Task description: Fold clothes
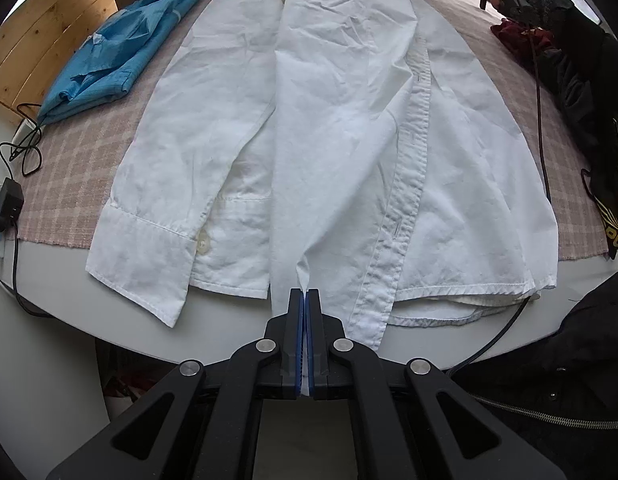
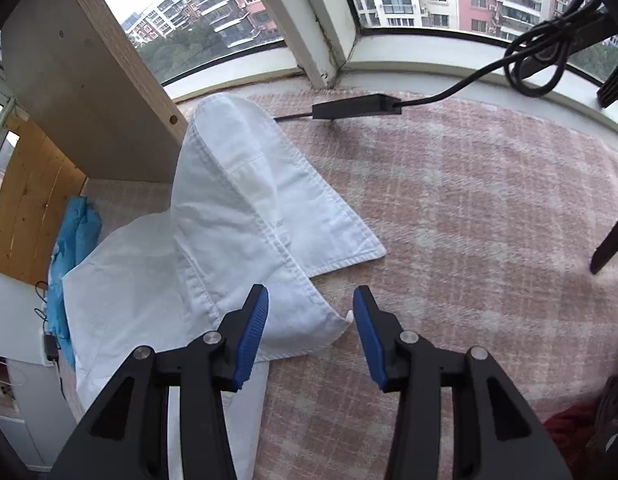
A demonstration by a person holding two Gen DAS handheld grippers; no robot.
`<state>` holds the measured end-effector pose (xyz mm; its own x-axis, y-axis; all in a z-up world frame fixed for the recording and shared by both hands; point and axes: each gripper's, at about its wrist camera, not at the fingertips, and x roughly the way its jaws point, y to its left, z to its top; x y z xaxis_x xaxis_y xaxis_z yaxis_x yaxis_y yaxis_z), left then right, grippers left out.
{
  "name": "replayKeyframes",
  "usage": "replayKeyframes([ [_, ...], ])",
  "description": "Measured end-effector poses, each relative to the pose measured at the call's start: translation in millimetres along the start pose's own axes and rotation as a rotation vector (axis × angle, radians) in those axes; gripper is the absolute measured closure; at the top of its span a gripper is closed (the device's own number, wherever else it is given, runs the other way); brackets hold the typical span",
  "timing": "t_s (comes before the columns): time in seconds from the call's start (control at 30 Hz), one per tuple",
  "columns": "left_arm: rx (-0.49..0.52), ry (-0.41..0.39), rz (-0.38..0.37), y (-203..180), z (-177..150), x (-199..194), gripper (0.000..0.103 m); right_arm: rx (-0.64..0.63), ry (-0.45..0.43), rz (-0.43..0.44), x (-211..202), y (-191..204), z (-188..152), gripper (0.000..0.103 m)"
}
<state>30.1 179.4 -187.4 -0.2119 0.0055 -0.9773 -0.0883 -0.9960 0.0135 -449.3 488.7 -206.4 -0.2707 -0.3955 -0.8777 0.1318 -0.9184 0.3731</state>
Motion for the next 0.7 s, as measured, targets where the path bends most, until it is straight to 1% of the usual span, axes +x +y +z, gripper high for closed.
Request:
replayKeyframes([
  [0.07, 0.006, 0.002, -0.002, 6.0, 3.2, 0.1, 0.102, -0.024, 0.008, 0.016, 2.2, 3.0, -2.7, 0.059],
  [0.17, 0.013, 0.004, -0.005, 0.3, 5.0, 1.8, 0.102, -0.061, -0.025, 0.006, -9.4, 11.8, 0.7, 0.06],
  [0.2, 0.019, 0.004, -0.005, -0.3, 5.3, 1.6, 0.102, -0.074, -0.038, 0.002, -14.1, 15.0, 2.4, 0.062],
  [0.23, 0.023, 0.004, -0.003, -1.0, 5.6, 1.6, 0.102, -0.086, -0.05, -0.002, -18.8, 18.2, 4.1, 0.076],
  [0.27, 0.027, 0.004, -0.002, -2.8, 6.0, 1.6, 0.102, -0.098, -0.063, -0.006, -23.4, 21.4, 5.7, 0.094],
  [0.3, 0.029, 0.001, -0.003, -3.1, 6.3, 0.4, 0.102, -0.111, -0.076, -0.009, -28.1, 24.5, 7.4, 0.097],
  [0.43, 0.037, -0.02, -0.025, -4.2, 7.5, -10.6, 0.102, -0.161, -0.126, -0.025, -46.7, 37.3, 14.1, 0.099],
  [0.6, 0.061, -0.057, -0.087, -12.4, 9.7, -44.4, 0.102, -0.223, -0.189, -0.045, -70.1, 53.2, 22.5, 0.1],
  [0.7, 0.099, -0.079, -0.139, -34.4, 16.1, -57.6, 0.102, -0.293, -0.227, -0.123, -80.5, 69.5, 39.7, 0.101],
])
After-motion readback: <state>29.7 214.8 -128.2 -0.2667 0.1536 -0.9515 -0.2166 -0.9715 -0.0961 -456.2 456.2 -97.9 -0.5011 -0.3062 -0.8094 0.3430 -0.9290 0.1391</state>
